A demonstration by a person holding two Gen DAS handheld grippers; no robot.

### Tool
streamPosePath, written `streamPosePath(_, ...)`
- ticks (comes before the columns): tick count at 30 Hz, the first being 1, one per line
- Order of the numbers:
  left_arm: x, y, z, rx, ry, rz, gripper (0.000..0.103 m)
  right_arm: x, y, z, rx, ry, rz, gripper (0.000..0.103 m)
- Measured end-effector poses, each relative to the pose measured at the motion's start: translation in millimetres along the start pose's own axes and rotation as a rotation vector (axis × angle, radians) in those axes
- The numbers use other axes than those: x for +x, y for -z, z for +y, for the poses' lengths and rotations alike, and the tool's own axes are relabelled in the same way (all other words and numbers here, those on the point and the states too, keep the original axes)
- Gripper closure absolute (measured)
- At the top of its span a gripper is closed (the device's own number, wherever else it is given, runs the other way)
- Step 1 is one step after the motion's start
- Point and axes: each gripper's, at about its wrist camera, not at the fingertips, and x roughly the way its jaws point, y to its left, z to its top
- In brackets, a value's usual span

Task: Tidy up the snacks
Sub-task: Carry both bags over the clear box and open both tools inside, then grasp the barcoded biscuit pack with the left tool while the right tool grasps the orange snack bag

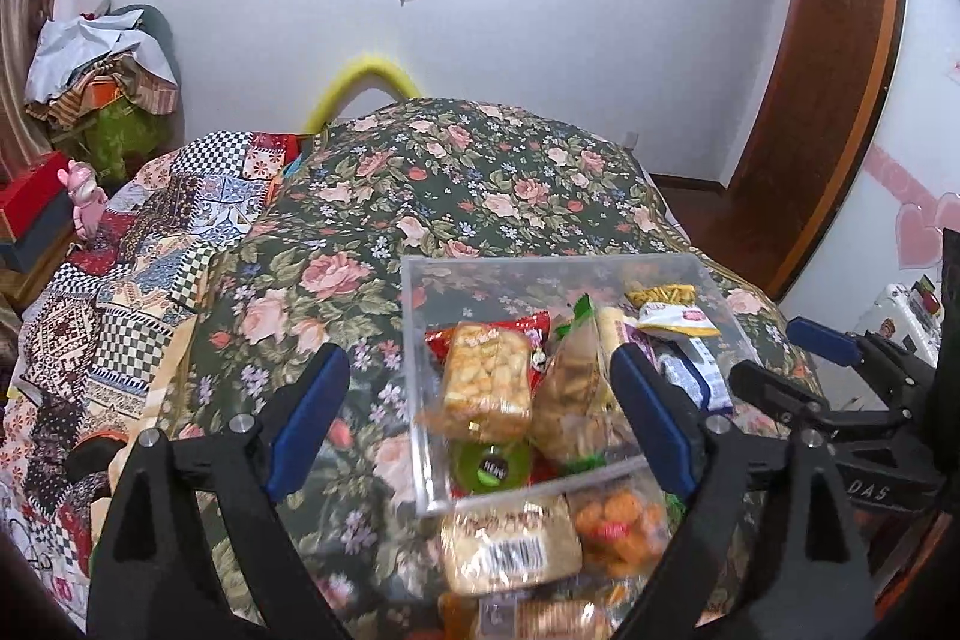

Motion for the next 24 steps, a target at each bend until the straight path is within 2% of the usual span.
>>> streamPosePath(8,-26.5,31.2,2.9,0.033,0.006,0.038,0.006,-25.5,25.9,5.2,-0.02,0.018,-0.004,0.01)
streamPosePath(13,-22.6,61.2,6.2,0.025,0.039,0.139,0.006,-21.6,52.1,8.2,-0.042,0.022,0.068,0.009)
streamPosePath(19,-11.7,92.2,1.1,0.039,0.049,0.218,0.006,-11.7,75.8,7.1,-0.041,0.021,0.147,0.009)
streamPosePath(24,11.1,115.1,-8.3,0.047,0.096,0.318,0.006,-11.5,87.5,2.7,-0.017,0.016,0.17,0.009)
